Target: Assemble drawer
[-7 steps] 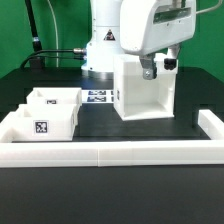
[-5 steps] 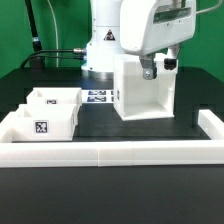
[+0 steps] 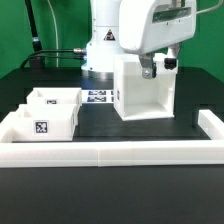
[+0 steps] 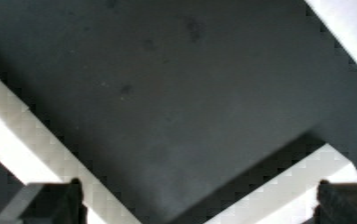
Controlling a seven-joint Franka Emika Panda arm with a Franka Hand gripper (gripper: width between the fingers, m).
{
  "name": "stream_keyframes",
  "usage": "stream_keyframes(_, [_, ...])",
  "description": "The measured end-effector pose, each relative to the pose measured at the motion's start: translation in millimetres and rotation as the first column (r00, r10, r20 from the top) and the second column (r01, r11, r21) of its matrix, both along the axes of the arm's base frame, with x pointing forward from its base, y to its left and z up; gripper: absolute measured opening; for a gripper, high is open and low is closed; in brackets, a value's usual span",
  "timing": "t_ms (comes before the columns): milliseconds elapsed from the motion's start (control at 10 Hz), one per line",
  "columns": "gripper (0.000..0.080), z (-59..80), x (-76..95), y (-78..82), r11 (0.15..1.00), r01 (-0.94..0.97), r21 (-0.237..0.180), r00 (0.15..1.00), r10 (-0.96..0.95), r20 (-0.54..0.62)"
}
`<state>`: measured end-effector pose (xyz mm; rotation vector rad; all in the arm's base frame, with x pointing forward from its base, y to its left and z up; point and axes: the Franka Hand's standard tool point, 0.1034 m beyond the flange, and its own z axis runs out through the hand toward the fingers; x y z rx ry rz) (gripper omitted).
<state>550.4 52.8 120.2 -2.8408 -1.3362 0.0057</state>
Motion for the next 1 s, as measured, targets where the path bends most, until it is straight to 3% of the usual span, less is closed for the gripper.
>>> stream_keyframes(300, [0.0649,12.0,-49.7,14.8,0.973,0.231,-0.008,0.973,-0.231,0.005])
stream_keyframes(400, [0.0649,18.2,-58.8,21.4,0.961,0.278,-0.013,0.961,-0.278,0.002])
stream_keyframes(500, [0.0649,23.9,-62.4,23.8,0.957,0.290,-0.011,0.957,-0.290,0.010])
stream_keyframes(1000, [0.0649,19.1,-63.6,21.5,0.950,0.312,-0.007,0.950,-0.311,0.011])
